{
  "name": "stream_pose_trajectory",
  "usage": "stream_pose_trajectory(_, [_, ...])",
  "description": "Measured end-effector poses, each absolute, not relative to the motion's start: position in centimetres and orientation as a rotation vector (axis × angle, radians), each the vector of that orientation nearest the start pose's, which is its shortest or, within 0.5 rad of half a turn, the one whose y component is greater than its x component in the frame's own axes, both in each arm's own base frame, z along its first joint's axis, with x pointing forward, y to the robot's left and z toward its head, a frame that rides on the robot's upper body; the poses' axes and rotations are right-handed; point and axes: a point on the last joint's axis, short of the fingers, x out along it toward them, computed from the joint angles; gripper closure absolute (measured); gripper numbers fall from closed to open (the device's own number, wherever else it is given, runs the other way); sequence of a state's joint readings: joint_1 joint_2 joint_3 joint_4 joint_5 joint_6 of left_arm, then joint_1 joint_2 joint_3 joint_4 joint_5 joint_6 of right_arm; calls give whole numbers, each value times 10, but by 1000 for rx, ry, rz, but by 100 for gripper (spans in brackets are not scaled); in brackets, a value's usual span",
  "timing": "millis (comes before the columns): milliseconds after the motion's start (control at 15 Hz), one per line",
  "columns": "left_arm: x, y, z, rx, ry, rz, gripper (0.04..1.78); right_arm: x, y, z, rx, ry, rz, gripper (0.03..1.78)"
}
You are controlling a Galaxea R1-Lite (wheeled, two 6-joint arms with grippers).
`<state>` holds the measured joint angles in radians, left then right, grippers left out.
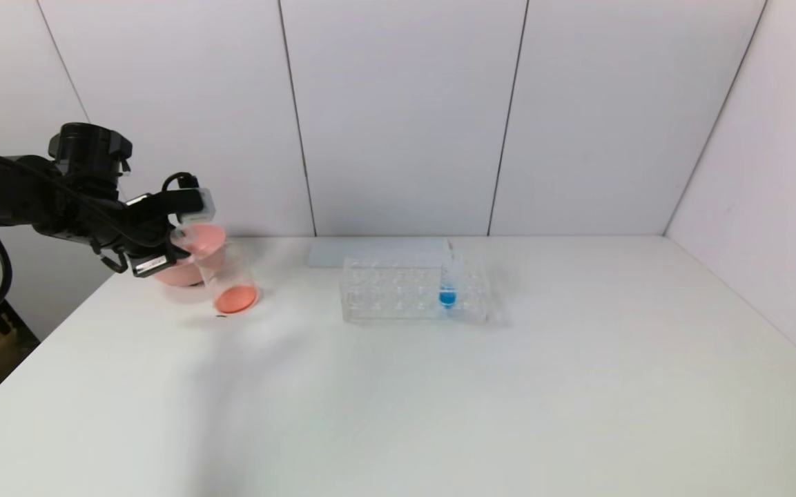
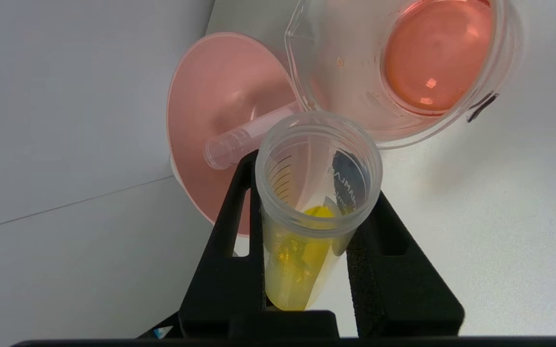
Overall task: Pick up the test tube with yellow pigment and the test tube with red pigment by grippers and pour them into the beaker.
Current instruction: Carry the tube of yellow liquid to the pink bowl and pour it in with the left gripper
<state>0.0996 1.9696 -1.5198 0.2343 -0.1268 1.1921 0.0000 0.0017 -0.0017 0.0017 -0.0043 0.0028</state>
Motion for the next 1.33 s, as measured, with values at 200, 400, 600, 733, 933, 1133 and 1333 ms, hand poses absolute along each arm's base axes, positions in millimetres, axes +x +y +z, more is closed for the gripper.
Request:
stream_pose_trajectory(200, [385, 33, 203, 1101, 592, -412, 133, -23, 0, 76, 3, 2, -4, 11])
stream_pose_trajectory(400, [386, 30, 202, 1107, 595, -412, 133, -23, 0, 76, 3, 2, -5, 11])
stream_pose_trajectory(600, [387, 27, 202, 1145, 624, -378, 133, -23, 0, 76, 3, 2, -4, 11])
stream_pose_trajectory(733, [388, 25, 201, 1160, 628, -371, 133, -23, 0, 76, 3, 2, -4, 11])
stream_pose_trajectory(933, [388, 22, 202, 1174, 624, -375, 133, -23, 0, 76, 3, 2, -4, 11])
stream_pose_trajectory(1133, [388, 21, 201, 1203, 649, -349, 133, -23, 0, 76, 3, 2, -5, 11])
stream_pose_trajectory(1333, [390, 19, 199, 1211, 655, -347, 133, -23, 0, 76, 3, 2, -4, 11])
